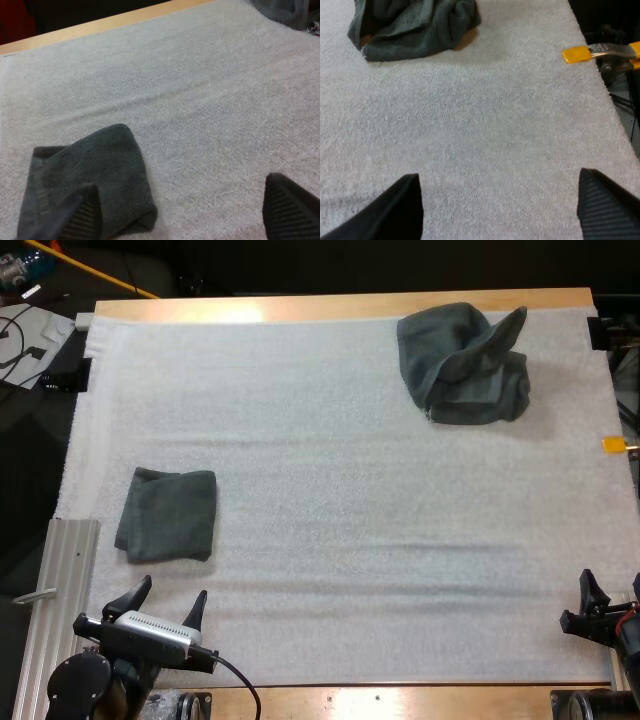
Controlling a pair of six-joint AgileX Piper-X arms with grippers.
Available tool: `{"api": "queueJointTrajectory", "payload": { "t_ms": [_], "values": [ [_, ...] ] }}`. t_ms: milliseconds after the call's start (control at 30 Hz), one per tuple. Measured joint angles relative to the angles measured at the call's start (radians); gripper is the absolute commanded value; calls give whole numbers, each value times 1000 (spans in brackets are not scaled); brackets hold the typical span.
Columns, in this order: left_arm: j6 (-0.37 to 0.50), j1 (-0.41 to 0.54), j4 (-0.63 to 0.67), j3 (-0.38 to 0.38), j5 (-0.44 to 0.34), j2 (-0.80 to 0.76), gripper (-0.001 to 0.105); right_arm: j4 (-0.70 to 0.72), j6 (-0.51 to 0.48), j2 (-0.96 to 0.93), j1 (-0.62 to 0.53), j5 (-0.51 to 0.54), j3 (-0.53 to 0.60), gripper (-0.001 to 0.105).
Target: Pick towel from pile, fold and stack
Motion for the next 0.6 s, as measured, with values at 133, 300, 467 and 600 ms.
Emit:
{"api": "queueJointTrajectory", "payload": {
  "t_ms": [133,300,467,600],
  "values": [
    [0,0,0,0,0,0,65,0,0,0,0,0,0,63],
    [0,0,0,0,0,0,65,0,0,0,0,0,0,63],
    [0,0,0,0,0,0,65,0,0,0,0,0,0,63],
    [0,-2,-7,0,0,0,65,0,0,0,0,0,0,63]
  ]
}}
